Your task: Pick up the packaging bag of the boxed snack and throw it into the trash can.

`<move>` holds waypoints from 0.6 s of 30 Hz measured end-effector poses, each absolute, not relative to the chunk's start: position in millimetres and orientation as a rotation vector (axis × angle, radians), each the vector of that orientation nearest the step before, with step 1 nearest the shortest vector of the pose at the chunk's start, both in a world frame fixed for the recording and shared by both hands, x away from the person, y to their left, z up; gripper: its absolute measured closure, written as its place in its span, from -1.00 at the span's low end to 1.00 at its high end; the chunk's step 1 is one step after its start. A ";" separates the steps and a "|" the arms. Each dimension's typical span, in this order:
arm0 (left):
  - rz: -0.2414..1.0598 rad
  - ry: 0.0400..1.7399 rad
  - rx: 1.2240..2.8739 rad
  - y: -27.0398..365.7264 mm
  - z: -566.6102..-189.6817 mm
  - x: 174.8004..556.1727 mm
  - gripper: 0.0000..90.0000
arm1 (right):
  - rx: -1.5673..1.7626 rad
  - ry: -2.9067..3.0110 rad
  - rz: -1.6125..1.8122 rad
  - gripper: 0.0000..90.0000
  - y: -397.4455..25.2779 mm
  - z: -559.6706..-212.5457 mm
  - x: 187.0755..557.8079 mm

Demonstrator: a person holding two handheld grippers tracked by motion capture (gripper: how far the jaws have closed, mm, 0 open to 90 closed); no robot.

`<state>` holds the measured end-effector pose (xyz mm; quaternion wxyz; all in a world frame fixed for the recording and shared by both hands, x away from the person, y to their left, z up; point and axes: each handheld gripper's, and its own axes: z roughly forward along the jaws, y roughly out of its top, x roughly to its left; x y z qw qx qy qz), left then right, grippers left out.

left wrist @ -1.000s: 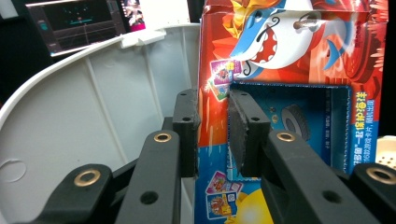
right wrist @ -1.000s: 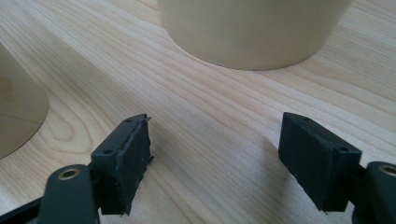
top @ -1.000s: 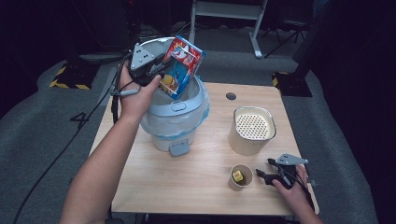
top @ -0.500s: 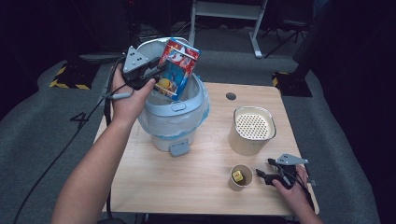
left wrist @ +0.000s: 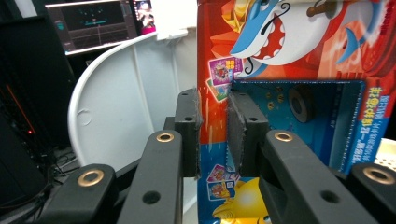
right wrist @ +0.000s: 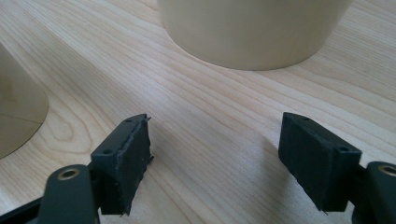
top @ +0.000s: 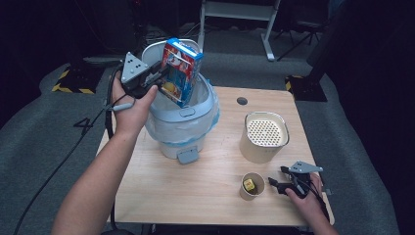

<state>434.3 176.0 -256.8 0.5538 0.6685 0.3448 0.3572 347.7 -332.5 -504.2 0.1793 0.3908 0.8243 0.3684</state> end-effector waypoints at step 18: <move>0.788 0.856 1.673 161.5 -275.5 440.6 0.25 | 1.104 2.330 1.041 -0.44 -332.5 -504.2 347.7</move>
